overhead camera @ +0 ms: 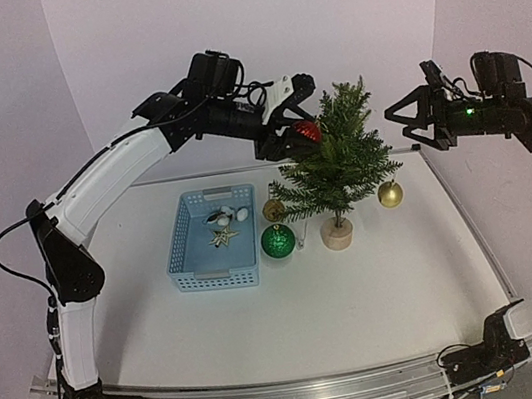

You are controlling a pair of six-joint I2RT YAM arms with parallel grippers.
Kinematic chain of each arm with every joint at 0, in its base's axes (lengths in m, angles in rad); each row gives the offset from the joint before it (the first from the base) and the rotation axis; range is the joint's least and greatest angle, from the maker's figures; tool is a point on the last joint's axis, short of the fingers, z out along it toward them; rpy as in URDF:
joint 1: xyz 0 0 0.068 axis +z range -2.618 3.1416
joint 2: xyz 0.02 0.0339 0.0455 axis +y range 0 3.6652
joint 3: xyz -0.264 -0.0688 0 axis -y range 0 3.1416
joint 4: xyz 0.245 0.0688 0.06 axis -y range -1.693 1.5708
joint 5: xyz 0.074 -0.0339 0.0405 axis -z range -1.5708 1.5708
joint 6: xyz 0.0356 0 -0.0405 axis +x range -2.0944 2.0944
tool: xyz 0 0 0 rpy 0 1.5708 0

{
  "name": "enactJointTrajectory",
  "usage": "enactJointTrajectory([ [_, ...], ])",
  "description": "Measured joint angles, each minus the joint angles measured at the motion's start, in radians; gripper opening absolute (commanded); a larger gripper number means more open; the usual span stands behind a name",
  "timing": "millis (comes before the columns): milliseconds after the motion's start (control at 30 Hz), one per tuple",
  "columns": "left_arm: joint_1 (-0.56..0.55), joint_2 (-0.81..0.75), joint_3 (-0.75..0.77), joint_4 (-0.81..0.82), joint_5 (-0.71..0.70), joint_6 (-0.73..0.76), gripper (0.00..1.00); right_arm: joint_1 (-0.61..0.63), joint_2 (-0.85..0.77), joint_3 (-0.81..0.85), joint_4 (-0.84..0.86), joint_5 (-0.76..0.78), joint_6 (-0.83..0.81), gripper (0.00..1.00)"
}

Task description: Decorate the small christmas tree

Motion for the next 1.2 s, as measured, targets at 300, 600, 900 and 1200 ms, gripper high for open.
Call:
enactJointTrajectory([
  [300, 0.025, -0.003, -0.005, -0.003, -0.009, -0.001, 0.43, 0.000, 0.000, 0.000, 0.000, 0.000, 0.000, 0.93],
  [600, 0.034, -0.010, -0.041, -0.023, 0.005, -0.008, 0.43, 0.000, 0.000, 0.000, 0.000, 0.000, 0.000, 0.93],
  [900, 0.033, -0.011, -0.046, -0.028, 0.012, -0.016, 0.43, 0.000, 0.002, 0.004, -0.001, 0.000, 0.002, 0.89],
  [1200, 0.033, -0.011, -0.057, -0.027, 0.008, -0.021, 0.43, 0.065, 0.048, 0.120, 0.022, 0.053, 0.027, 0.69],
])
